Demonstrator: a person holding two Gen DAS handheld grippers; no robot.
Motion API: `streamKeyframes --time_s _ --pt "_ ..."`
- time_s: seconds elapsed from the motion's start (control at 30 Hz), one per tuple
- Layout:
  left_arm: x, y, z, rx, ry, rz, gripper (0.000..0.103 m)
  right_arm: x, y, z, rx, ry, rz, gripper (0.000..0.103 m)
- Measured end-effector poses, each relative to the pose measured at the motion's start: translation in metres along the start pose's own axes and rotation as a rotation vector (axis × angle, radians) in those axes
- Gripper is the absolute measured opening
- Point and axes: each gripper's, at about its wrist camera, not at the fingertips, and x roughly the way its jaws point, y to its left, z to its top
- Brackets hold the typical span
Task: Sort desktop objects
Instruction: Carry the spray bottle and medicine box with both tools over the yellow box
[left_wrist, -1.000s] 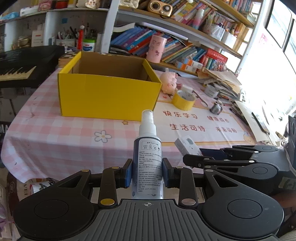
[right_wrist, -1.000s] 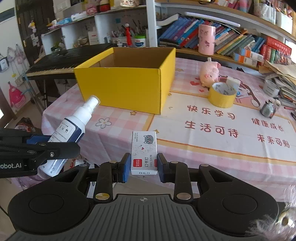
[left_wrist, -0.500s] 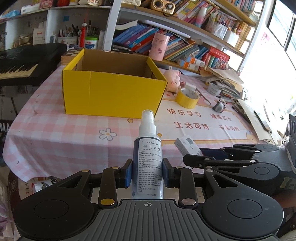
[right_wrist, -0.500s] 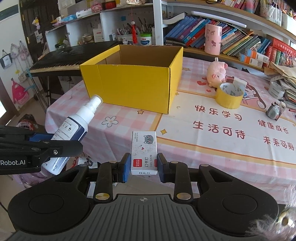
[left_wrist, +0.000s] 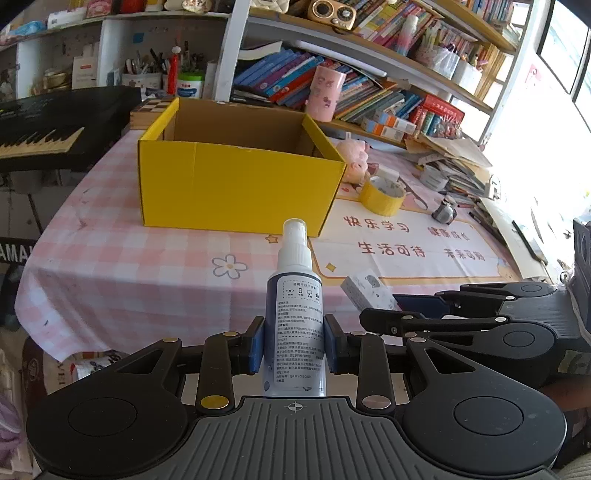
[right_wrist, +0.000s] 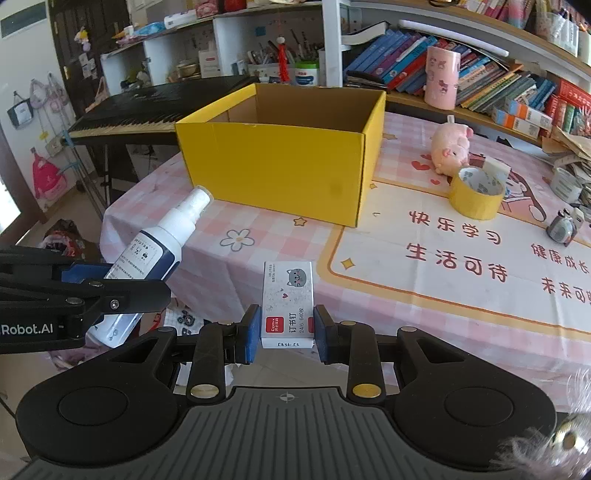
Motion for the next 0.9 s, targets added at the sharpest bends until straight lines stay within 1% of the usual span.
streamKeyframes --time_s 0.3,0.6,0.9 --pt "-0.002 0.008 0.005 -0.012 -0.014 0.015 0.031 0.004 0.006 0.007 -0.031 -0.003 0.006 0.027" --pt "-0.002 0.017 0.017 -0.023 -0.032 0.039 0.031 0.009 0.004 0.020 0.019 -0.005 0.034 0.027" --pt "0.002 0.025 0.031 -0.035 -0.052 0.062 0.031 0.015 0.008 0.038 0.003 -0.019 0.059 0.027"
